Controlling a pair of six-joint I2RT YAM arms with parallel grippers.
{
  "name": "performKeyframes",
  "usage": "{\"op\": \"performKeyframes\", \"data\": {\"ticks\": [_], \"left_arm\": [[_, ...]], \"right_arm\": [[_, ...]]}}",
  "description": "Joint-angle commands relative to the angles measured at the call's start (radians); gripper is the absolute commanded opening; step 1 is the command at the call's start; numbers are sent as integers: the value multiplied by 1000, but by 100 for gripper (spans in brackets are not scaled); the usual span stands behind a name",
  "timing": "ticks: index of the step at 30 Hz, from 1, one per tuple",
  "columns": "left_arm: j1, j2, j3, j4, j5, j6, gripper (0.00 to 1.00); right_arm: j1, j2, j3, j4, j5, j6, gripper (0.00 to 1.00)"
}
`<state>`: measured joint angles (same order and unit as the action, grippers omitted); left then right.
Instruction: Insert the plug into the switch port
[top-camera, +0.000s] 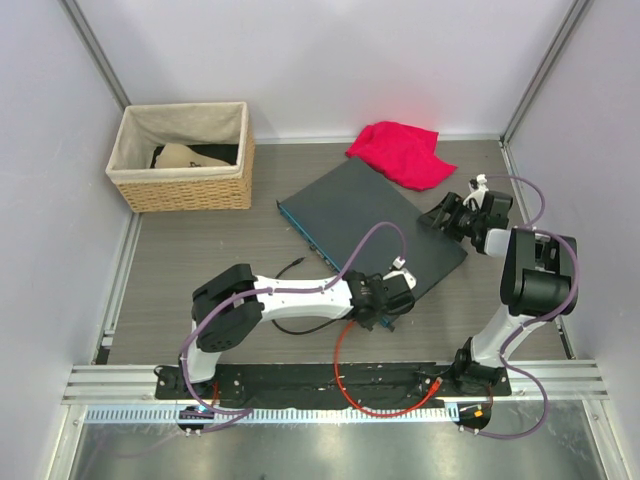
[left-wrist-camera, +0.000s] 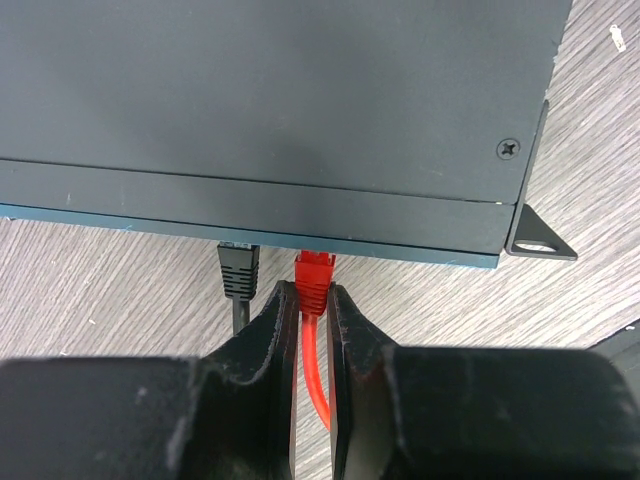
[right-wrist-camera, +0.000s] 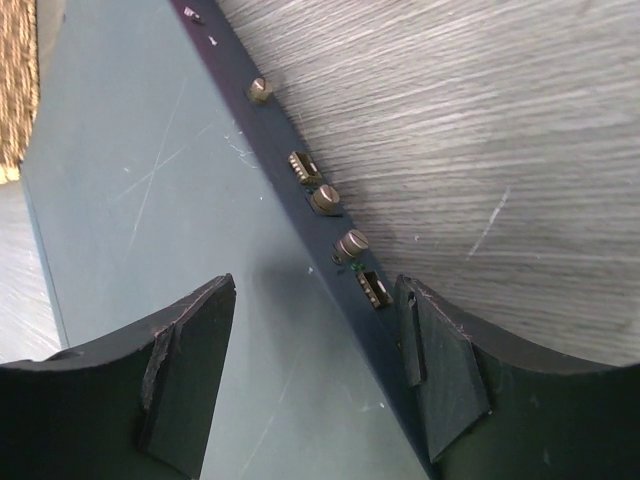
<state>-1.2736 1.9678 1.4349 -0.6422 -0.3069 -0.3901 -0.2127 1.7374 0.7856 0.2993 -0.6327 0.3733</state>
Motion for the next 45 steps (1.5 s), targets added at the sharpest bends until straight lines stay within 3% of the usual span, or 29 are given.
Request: {"op": "performKeyframes", "data": {"ticks": [1, 10, 21, 30, 38, 42, 45], "left_arm": [[42, -35, 79, 193, -81, -18, 0], [65, 12, 143, 272, -21, -10, 0], [72, 0, 156, 311, -46, -6, 1], [72, -150, -8, 205, -63, -46, 31], [85, -358, -140, 56, -150, -46, 67], [193, -525, -206, 4, -158, -56, 94], [313, -625, -238, -29, -161, -62, 100]], "right_arm": [[67, 13, 27, -94, -119, -20, 72], [98, 34, 60, -150, -153, -47, 72], [113, 22, 67, -180, -124, -69, 72], [90, -114, 64, -265, 63, -100, 78], [73, -309, 89, -405, 234, -108, 81], [73, -500, 112, -504, 340, -93, 84], [72, -614, 129, -564, 415, -71, 86]]}}
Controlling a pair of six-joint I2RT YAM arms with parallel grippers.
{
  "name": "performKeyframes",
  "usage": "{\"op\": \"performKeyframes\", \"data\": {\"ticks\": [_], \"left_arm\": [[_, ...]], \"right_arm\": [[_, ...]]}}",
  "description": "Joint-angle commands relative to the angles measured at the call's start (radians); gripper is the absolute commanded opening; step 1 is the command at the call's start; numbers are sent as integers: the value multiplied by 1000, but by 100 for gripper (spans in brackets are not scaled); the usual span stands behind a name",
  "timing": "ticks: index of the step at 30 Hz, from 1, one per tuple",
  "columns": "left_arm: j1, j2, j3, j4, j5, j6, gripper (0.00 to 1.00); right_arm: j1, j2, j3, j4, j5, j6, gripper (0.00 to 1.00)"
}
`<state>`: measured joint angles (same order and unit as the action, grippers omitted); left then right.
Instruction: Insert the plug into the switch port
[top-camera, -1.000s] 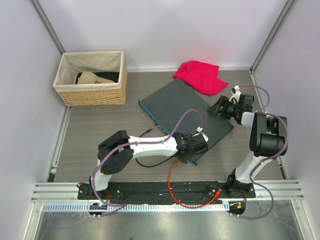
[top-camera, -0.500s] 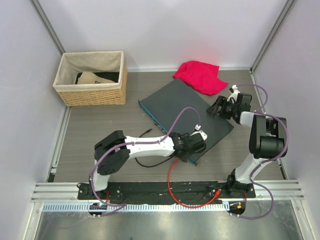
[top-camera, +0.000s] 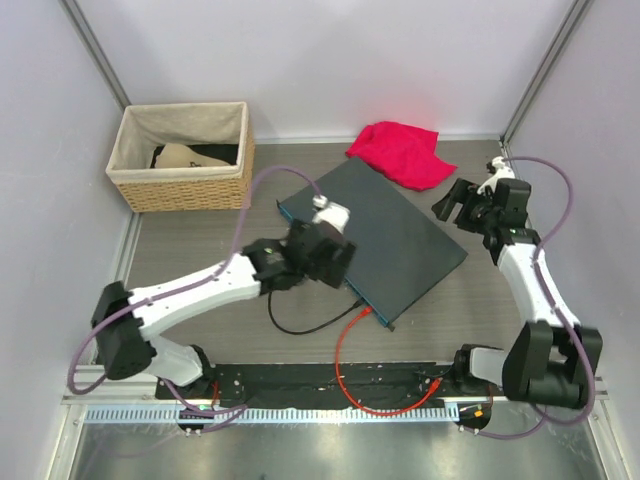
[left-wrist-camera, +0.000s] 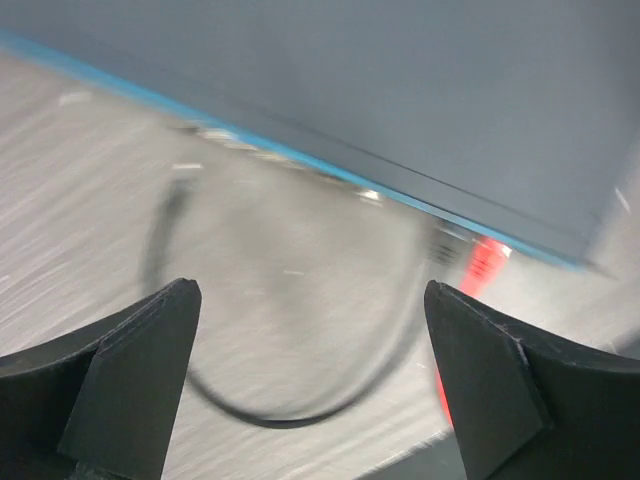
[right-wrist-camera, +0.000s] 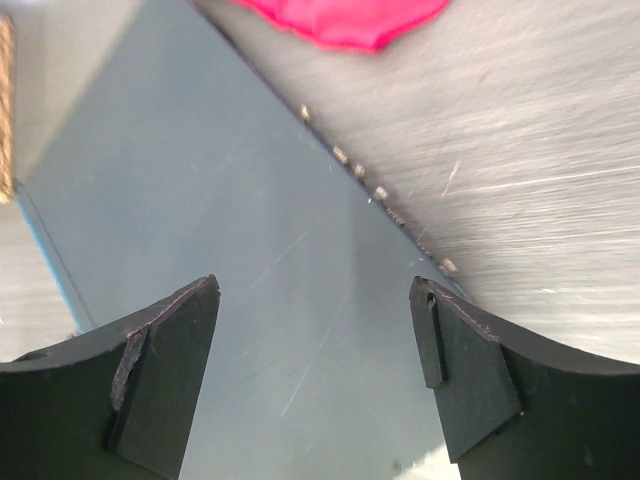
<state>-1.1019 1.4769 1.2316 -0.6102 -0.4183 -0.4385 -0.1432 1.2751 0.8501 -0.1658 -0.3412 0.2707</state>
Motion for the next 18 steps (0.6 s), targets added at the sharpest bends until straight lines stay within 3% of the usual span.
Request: {"op": "performKeyframes", "data": {"ticks": [1, 5, 13, 18], "left_arm": [[174, -206, -41, -69, -53, -16, 100], [312, -383, -72, -97, -82, -35, 100], [316, -757, -162, -74, -318, -39, 100], [316, -989, -242, 13, -346, 40, 100]], "right_arm": [[2, -228, 70, -116, 157, 38, 87], [2, -405, 101, -221, 243, 45, 88], [42, -741, 90, -322, 373, 30, 89], [114, -858, 89, -362, 484, -21, 89]]}}
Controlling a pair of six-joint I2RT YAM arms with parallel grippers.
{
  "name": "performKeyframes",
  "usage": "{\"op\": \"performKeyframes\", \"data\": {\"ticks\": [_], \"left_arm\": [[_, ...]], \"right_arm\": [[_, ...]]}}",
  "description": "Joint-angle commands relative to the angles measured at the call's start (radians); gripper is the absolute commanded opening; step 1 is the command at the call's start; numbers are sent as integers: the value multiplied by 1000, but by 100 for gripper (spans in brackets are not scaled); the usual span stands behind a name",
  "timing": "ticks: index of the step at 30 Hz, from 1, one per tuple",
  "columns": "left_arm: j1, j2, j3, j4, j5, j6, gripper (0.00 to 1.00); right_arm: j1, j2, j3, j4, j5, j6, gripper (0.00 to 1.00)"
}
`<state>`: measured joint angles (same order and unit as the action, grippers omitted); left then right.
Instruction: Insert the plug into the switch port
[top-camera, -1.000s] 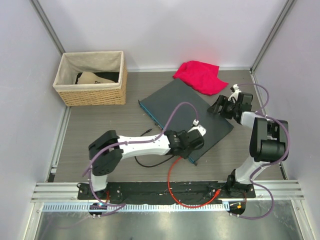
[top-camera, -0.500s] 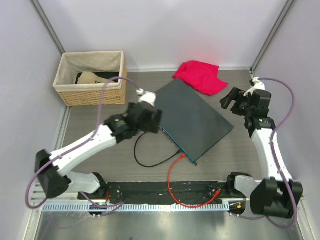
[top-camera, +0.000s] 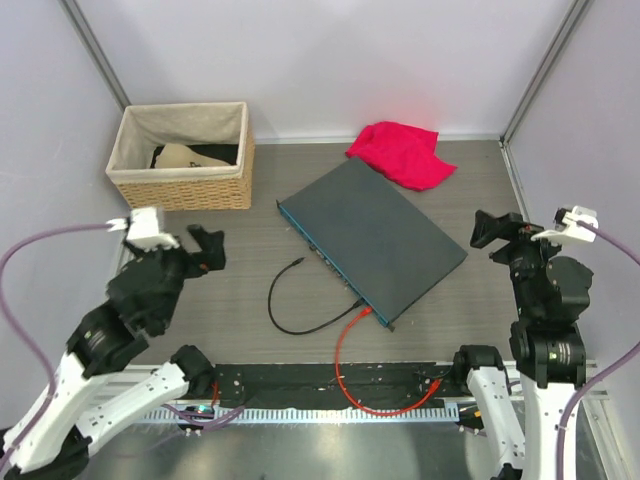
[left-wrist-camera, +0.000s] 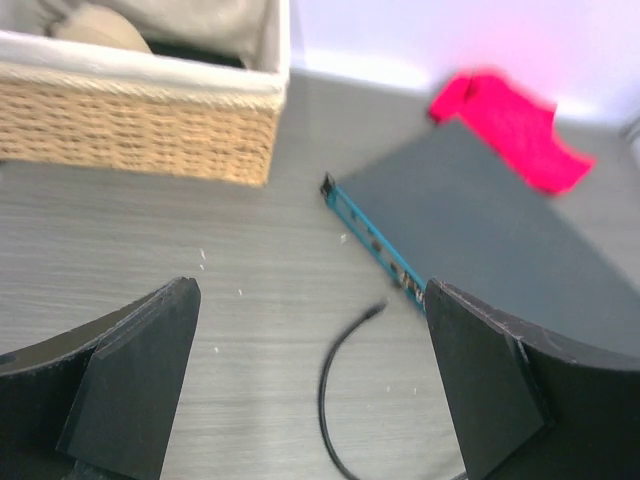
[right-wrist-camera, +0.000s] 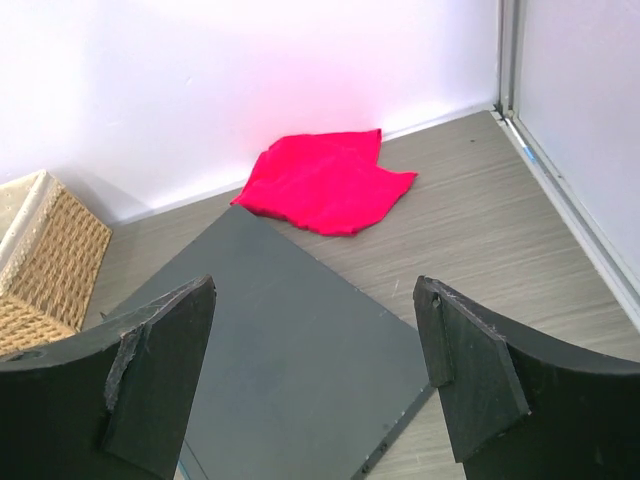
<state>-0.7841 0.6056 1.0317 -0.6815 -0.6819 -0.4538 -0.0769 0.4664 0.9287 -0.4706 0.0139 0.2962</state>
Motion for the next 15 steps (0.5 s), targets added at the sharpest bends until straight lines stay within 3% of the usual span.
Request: {"op": "performKeyframes", "data": {"ticks": [1, 7, 15], "left_arm": [[-1, -144, -48, 89, -87, 66, 100], [-1, -277, -143, 125, -143, 87, 100], [-1, -320, -188, 152, -179, 98, 100]], "right_arm": [[61, -61, 1, -54, 145, -52, 89], [124, -152, -74, -19, 218, -89, 89], [138, -195, -116, 15, 233, -101, 89]]}}
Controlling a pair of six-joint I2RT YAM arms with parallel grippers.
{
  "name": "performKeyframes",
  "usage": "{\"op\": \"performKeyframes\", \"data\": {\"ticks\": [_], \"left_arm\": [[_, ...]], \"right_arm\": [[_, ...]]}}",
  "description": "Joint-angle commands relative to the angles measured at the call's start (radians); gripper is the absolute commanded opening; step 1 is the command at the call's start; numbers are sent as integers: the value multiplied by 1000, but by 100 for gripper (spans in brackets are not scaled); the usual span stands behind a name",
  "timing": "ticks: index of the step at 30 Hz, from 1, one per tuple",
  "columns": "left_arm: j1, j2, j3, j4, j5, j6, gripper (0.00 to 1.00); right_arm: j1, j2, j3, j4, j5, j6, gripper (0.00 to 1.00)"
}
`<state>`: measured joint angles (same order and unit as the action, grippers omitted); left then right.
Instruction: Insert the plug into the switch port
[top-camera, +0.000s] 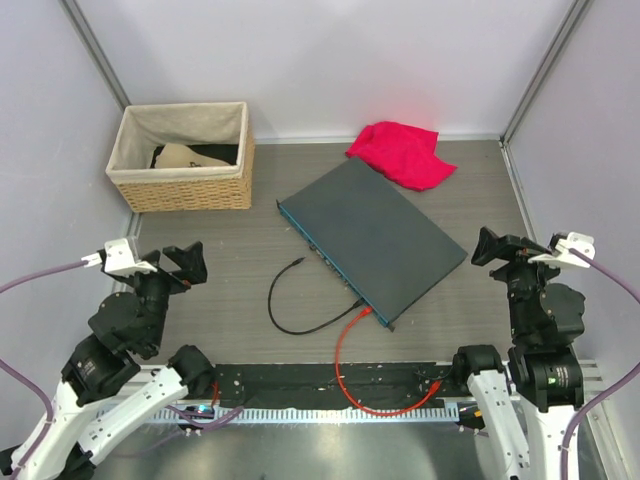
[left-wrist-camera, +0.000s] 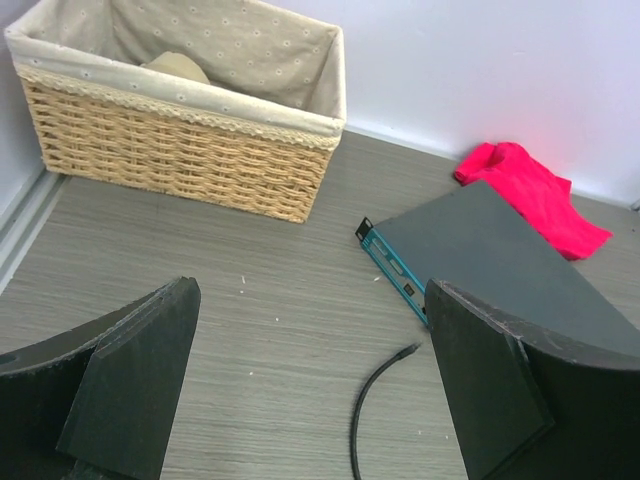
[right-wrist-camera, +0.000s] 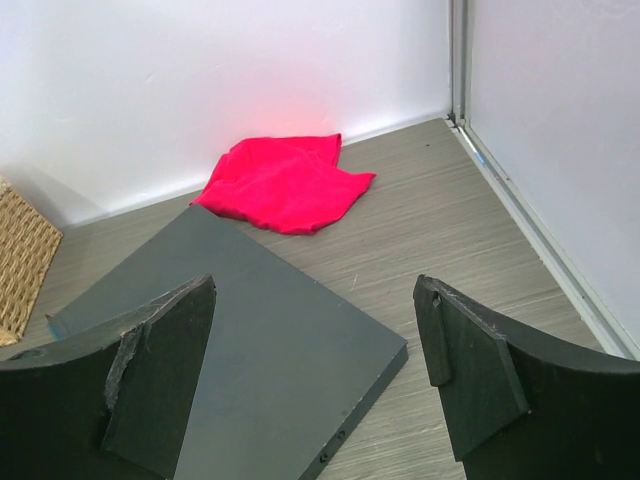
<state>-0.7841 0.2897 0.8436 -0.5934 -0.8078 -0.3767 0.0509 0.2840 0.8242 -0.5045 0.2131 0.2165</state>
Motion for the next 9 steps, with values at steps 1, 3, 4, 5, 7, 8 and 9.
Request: {"op": "performKeyframes", "data": {"ticks": [1, 3, 4, 5, 7, 8, 9], "left_arm": [[-1, -1, 2, 61, -54, 19, 100], [0, 5, 3, 53, -62, 16, 100], [-1, 8, 3, 52, -60, 16, 100], [-1, 9, 3, 52, -60, 16, 100], [0, 11, 2, 56, -65, 16, 99], [-1, 8, 3, 56, -67, 18, 100], [0, 6, 0, 56, -68, 18, 100]], "right_arm": [[12, -16, -13, 53, 34, -23, 89], [12, -14, -19, 57, 32, -23, 89], [13, -16, -20, 58, 32, -22, 89], [15, -16, -20, 60, 32, -23, 89], [20, -17, -20, 60, 32, -26, 89], [20, -19, -20, 60, 35, -28, 89], [23, -20, -20, 61, 37, -31, 89]]}}
